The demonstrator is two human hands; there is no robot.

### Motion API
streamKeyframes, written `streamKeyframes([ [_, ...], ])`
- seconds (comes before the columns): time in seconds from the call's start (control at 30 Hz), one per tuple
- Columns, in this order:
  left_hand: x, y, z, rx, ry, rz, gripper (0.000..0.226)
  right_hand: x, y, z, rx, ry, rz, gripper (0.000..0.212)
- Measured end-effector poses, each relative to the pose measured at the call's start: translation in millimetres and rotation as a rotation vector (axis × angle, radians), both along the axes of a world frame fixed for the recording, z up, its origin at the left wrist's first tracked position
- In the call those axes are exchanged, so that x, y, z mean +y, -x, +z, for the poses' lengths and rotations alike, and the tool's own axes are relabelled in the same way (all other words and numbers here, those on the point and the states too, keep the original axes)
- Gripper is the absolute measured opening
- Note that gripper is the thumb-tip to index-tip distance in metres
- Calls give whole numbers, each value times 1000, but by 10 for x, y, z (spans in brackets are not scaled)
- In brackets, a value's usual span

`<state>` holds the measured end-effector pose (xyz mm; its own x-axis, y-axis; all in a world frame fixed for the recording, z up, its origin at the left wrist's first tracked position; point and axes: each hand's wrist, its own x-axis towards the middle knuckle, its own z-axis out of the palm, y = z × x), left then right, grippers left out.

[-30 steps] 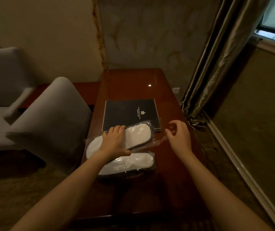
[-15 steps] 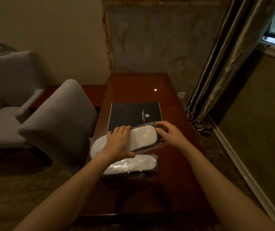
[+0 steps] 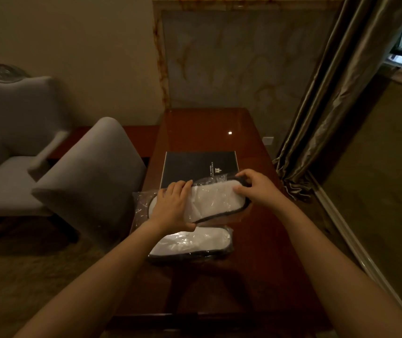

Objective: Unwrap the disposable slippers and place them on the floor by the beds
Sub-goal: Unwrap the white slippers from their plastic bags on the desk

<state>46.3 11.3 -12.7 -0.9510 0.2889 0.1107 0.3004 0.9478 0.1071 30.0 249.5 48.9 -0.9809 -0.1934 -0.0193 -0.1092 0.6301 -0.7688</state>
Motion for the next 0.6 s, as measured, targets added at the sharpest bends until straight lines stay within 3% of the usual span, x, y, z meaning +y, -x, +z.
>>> streamKeyframes([
  [0.1,23,-8,-18,27,113,-30,118,-23,19,13,-29,-297,53,27],
  [0.23,83,1,-23,53,153,-73,116,-227,28,-20,-21,-405,120,39],
  [0.6,-122,303,-15,-146,58,-74,119,-162,-61,-216,29,-171,-133,34],
])
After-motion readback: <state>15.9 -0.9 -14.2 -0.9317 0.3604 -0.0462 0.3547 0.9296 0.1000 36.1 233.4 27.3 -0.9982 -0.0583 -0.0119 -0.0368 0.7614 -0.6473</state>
